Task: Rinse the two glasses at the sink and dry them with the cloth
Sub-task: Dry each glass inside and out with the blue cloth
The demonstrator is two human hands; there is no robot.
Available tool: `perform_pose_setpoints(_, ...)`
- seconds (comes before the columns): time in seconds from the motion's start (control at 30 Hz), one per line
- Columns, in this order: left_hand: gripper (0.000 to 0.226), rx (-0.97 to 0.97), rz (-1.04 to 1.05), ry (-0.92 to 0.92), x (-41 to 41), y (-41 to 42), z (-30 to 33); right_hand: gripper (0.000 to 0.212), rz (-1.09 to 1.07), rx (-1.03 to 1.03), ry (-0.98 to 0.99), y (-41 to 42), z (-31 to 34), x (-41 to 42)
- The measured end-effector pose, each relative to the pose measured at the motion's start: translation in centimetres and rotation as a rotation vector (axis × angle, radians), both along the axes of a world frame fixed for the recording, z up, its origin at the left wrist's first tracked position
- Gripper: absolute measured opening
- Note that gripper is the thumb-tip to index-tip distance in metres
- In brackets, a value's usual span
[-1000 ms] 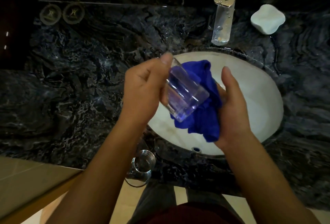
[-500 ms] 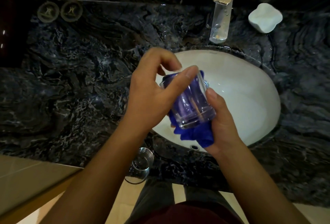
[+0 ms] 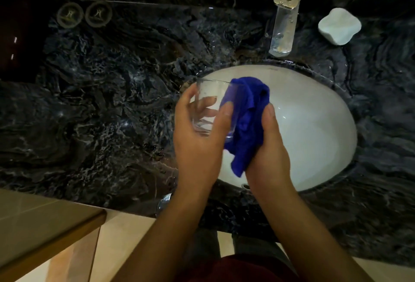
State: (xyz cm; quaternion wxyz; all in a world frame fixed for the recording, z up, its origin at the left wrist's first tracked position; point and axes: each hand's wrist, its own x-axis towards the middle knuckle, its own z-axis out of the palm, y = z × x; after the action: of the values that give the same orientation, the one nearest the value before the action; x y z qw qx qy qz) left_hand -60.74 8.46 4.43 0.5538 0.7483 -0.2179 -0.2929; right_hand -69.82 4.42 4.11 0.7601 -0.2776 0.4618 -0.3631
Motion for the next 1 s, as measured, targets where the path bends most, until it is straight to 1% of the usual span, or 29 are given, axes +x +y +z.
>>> perform_pose_setpoints(0.07, 0.059, -0.023, 0.014, 0.060, 1.6, 0.3, -0.2, 0.060, 0.068, -0.043, 0.099, -0.7, -0.3, -1.0)
perform_pose_setpoints(0.17, 0.057, -0.090, 0.009, 0.283, 3.9, 0.4, 0.0, 0.054, 0.225, -0.159, 0.192, -2.1, -0.2, -2.6)
perform_pose_setpoints(0.23, 0.056, -0.138, -0.051, 0.437, 5.1, 0.6, 0.0, 0.056, 0.214, -0.201, 0.241, -3.4, 0.4, -3.2)
perform_pose_setpoints(0.3, 0.063, -0.164, -0.123, 0.540, 5.8, 0.9, -0.1, 0.046, 0.163, -0.236, 0.317, -5.3, 1.4, -3.4)
perform_pose_setpoints(0.37, 0.064, -0.118, -0.194, 0.512, 6.1, 1.0, -0.2, 0.030, 0.190, -0.293, 0.427, -7.2, 2.4, -3.1)
perform_pose_setpoints(0.4, 0.060, -0.091, -0.226, 0.471, 6.3, 0.9, -0.2, 0.026, 0.242, -0.346, 0.463, -8.0, 2.9, -2.8)
perform_pose_setpoints(0.43, 0.057, -0.074, -0.262, 0.430, 6.6, 0.7, -0.1, 0.022, 0.313, -0.443, 0.481, -8.5, 3.4, -2.4)
perform_pose_setpoints(0.5, 0.055, -0.069, -0.312, 0.358, 7.3, 0.3, 0.1, 0.029, 0.489, -0.696, 0.473, -8.8, 4.2, -1.8)
perform_pose_setpoints(0.53, 0.055, -0.075, -0.310, 0.320, 7.8, 0.0, 0.2, 0.035, 0.573, -0.781, 0.470, -8.8, 4.4, -1.8)
perform_pose_setpoints(0.57, 0.053, -0.082, -0.290, 0.283, 8.2, -0.2, 0.4, 0.040, 0.632, -0.817, 0.471, -8.9, 4.6, -1.7)
perform_pose_setpoints(0.63, 0.044, -0.083, -0.242, 0.248, 8.4, -0.9, 0.6, 0.042, 0.664, -0.787, 0.450, -9.0, 4.9, -1.5)
perform_pose_setpoints(0.7, 0.033, -0.089, -0.188, 0.258, 8.3, -1.5, 0.7, 0.037, 0.678, -0.768, 0.468, -9.2, 5.2, -1.2)
perform_pose_setpoints(0.73, 0.031, -0.085, -0.157, 0.257, 8.3, -1.7, 0.7, 0.037, 0.723, -0.761, 0.488, -9.2, 5.5, -1.0)
perform_pose_setpoints(0.8, 0.035, -0.051, -0.133, 0.245, 8.5, -2.1, 0.8, 0.042, 0.907, -0.757, 0.489, -8.6, 5.9, -0.6)
perform_pose_setpoints(0.83, 0.039, -0.032, -0.150, 0.244, 8.6, -2.3, 0.8, 0.049, 1.021, -0.786, 0.490, -8.1, 6.0, -0.5)
perform_pose_setpoints(0.9, 0.048, -0.003, -0.204, 0.264, 8.8, -2.8, 1.0, 0.071, 1.198, -0.903, 0.561, -7.4, 5.9, -0.4)
perform_pose_setpoints(0.93, 0.049, 0.010, -0.217, 0.283, 8.8, -3.0, 1.0, 0.081, 1.238, -0.971, 0.605, -7.2, 5.8, -0.4)
perform_pose_setpoints(1.0, 0.049, 0.014, -0.229, 0.320, 8.8, -3.1, 1.0, 0.094, 1.262, -1.079, 0.649, -7.1, 5.7, -0.3)
